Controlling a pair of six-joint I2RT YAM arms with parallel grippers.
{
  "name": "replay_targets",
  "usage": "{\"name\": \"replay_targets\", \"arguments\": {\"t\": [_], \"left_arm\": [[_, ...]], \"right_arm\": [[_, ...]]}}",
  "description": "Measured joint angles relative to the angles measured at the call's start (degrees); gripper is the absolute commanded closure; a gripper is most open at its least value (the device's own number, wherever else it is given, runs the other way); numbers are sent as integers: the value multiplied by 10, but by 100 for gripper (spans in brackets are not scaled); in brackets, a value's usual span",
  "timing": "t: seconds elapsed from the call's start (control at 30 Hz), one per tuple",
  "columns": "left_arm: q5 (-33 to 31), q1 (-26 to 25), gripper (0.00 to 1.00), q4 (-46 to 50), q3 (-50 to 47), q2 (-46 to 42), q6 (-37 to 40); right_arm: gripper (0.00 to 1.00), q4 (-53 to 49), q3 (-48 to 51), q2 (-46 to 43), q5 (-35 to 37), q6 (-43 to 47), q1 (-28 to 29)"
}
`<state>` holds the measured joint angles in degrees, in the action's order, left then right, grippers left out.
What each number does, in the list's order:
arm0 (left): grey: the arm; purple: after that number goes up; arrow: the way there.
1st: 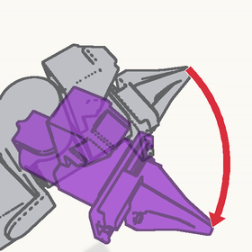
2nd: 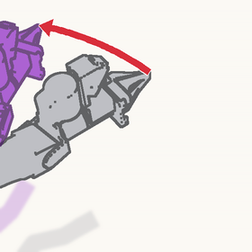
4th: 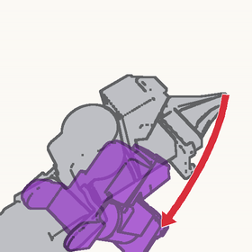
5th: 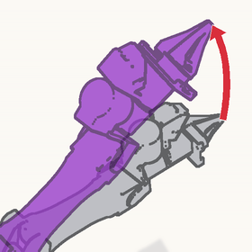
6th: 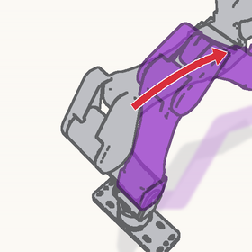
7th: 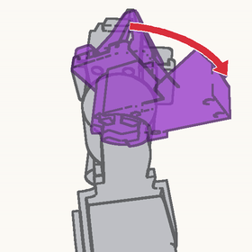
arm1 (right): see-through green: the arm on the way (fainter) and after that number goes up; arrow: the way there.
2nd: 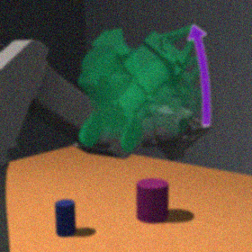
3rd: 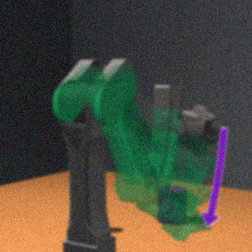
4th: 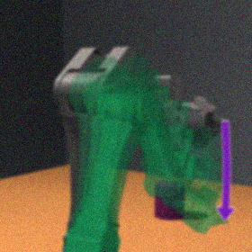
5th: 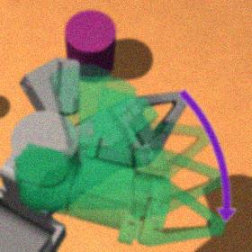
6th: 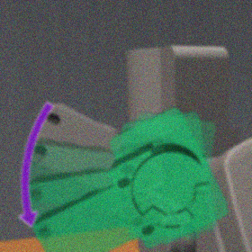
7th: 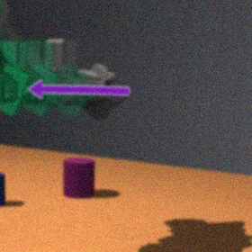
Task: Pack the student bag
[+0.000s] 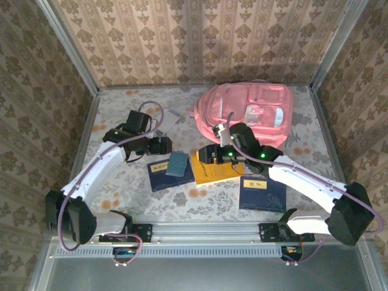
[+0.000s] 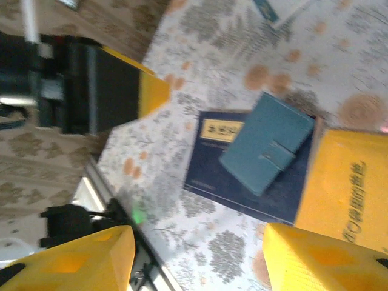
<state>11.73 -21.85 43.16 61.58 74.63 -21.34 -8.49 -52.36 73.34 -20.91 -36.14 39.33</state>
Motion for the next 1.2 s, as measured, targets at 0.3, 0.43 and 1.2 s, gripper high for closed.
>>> {"name": "replay_targets", "arguments": {"t": [0.3,0.43,1.2], "left_arm": [[105,52,21,-65,-30,133,-41],[142,51,26,-108,-57,165,-67],[268,56,32,-279,-116,219,-177]], "right_arm": [[54,60,-1,188,6,-115,16],[55,112,-5,261,-9,-169,23],[81,175,-88,390,-31,-231,32]]}}
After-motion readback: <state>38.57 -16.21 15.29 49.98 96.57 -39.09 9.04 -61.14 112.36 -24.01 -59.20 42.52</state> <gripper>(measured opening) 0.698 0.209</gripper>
